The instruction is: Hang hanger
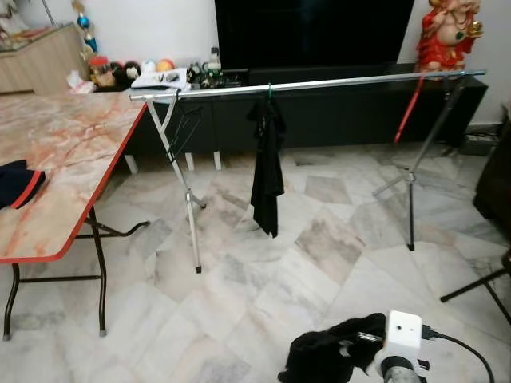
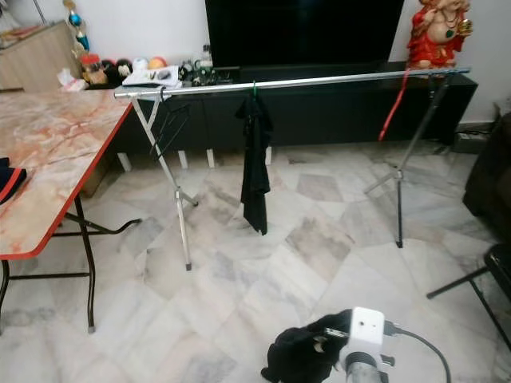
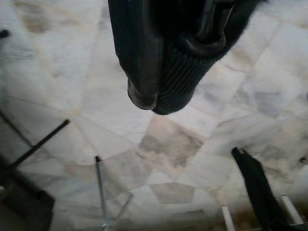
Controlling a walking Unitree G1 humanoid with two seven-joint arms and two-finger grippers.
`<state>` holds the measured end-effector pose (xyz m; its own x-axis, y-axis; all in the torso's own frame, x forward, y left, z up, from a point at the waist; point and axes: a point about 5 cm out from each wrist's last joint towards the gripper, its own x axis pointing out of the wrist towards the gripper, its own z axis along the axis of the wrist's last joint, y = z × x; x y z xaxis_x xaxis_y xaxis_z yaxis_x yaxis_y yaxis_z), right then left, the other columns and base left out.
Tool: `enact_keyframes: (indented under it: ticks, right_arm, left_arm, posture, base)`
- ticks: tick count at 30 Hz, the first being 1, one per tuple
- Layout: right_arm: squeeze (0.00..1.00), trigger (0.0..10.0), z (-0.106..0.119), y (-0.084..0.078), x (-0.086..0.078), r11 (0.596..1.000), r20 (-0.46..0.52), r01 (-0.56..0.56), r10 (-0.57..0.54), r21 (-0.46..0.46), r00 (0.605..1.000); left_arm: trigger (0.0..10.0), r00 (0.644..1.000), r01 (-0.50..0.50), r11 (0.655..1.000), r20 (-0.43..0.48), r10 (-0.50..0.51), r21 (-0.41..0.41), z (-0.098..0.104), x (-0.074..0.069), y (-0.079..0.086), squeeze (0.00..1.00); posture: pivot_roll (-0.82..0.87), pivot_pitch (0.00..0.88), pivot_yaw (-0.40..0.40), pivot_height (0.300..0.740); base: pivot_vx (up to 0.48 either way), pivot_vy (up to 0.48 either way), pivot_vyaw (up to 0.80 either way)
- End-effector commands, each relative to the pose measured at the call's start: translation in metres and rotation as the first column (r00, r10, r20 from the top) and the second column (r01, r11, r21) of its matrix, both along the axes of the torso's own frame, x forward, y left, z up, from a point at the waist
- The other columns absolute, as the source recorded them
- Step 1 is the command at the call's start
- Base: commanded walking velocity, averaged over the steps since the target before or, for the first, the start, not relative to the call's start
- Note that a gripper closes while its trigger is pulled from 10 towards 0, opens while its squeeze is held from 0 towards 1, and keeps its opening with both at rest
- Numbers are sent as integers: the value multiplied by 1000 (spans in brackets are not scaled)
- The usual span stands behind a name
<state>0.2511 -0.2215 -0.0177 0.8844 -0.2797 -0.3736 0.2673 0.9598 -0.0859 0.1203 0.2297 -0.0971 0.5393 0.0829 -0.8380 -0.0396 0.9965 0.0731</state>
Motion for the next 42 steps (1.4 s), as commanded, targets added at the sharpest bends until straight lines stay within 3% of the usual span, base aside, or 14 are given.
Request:
enact_keyframes:
  ticks: [1, 13, 21, 25, 26, 28, 32, 34, 37, 38, 39, 40, 41, 42]
  right_arm:
    - [0, 10000, 3, 8, 6, 1000, 17, -15, 15, 17, 1000]
    - [0, 10000, 6, 13, 12, 999, 21, -48, 48, 24, 999]
    - [0, 10000, 7, 16, 16, 998, 18, -64, 64, 29, 998]
    - [0, 10000, 13, 17, 24, 998, 21, -62, 61, 25, 998]
    - [0, 10000, 13, 17, 24, 998, 21, -62, 61, 25, 998]
    - [0, 10000, 24, 15, 35, 999, 61, -39, 37, 32, 997]
    - [0, 10000, 40, 20, 52, 997, 114, -73, 70, 19, 991]
    - [0, 10000, 45, 25, 58, 993, 111, -116, 115, 2, 987]
    - [0, 10000, 48, 35, 66, 985, 80, -173, 172, 3, 982]
    - [0, 10000, 48, 40, 70, 978, 50, -207, 207, -1, 977]
    - [0, 10000, 49, 42, 71, 976, 48, -216, 215, 3, 975]
    - [0, 10000, 49, 42, 71, 976, 48, -216, 215, 3, 975]
    - [0, 10000, 52, 46, 74, 973, 49, -230, 229, 21, 972]
    - [0, 10000, 52, 47, 76, 970, 35, -244, 243, 11, 969]
  left_arm:
    - [10000, 1000, 4, 1000, -14, -4, 18, 0, -5, 7, 0]
    - [10000, 999, 5, 1000, 49, -6, 20, 5, 9, 5, 0]
    - [10000, 989, 16, 999, 148, -20, 32, 16, 35, 4, 0]
    - [10000, 953, 87, 991, 281, -113, 105, 33, 62, 7, 0]
    - [10000, 953, 87, 991, 281, -113, 105, 33, 62, 7, 0]
    - [10000, 889, 154, 977, 412, -202, 147, 57, 94, 8, 0]
    - [10000, 793, 268, 950, 523, -313, 162, 88, 131, 1, 0]
    - [10000, 759, 338, 926, 533, -373, 166, 97, 141, -5, 0]
    - [10000, 700, 489, 858, 516, -494, 157, 105, 152, -18, 0]
    - [10000, 643, 597, 784, 484, -594, 169, 108, 155, -27, 0]
    - [10000, 623, 628, 759, 474, -623, 172, 109, 156, -30, 0]
    - [10000, 623, 628, 759, 474, -623, 172, 109, 156, -30, 0]
    - [10000, 573, 696, 696, 446, -687, 177, 112, 157, -36, 0]
    - [10000, 553, 726, 666, 431, -713, 171, 114, 157, -38, 0]
  posture:
    - [153, 35, 11, 740]
    - [153, 20, 8, 740]
    - [153, 20, 7, 740]
    - [149, 33, 5, 740]
    - [149, 33, 5, 740]
    - [155, 40, -1, 740]
    - [159, 39, -3, 740]
    - [155, 41, -4, 740]
    - [154, 40, -3, 740]
    - [153, 40, -3, 740]
    - [153, 39, -2, 740]
    - [153, 39, -2, 740]
    - [153, 41, -3, 740]
    - [153, 41, -4, 740]
  base:
    - [-289, 0, 0]
    - [-23, 0, 0]
    - [0, 0, 0]
    - [0, 0, 0]
    - [0, 0, 0]
    - [0, 0, 0]
    - [0, 0, 0]
    - [0, 0, 0]
    - [0, 0, 0]
    - [0, 0, 0]
    - [0, 0, 0]
    - [0, 0, 0]
    - [0, 0, 0]
    - [0, 0, 0]
